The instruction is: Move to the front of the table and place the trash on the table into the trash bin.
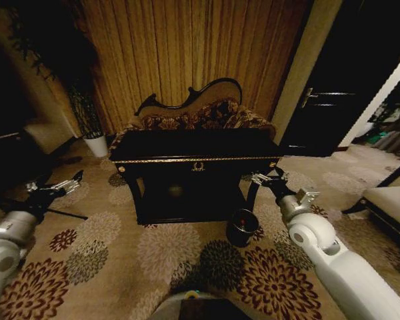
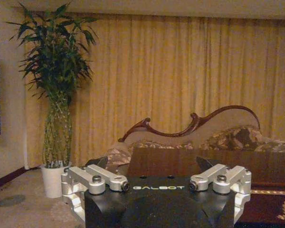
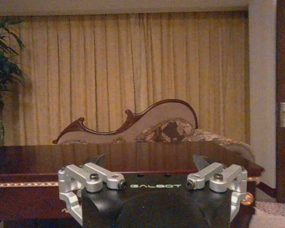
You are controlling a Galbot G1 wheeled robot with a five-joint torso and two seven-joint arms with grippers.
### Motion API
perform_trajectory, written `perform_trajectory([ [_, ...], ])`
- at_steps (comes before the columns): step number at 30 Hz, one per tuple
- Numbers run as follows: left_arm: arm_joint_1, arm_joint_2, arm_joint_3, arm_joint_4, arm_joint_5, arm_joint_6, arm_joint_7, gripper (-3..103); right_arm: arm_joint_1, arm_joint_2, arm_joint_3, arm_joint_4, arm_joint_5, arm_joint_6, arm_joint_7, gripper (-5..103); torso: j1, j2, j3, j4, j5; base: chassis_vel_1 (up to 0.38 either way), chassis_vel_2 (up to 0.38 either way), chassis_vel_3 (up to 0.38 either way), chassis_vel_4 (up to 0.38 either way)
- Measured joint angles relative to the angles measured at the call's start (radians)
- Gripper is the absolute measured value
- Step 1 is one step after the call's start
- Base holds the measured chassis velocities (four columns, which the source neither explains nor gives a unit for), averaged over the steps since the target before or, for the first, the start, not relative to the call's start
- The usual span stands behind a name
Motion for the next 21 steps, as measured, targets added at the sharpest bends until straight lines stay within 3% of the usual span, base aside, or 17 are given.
perform_trajectory([
  [21,0.005,-0.013,0.005,-0.011,0.002,-0.004,0.009,100,-0.009,-0.003,0.009,-0.004,0.001,0.009,-0.001,100,0.0,0.0,0.0,0.0001,0.0,0.185,-0.181,-0.198,0.185],
])
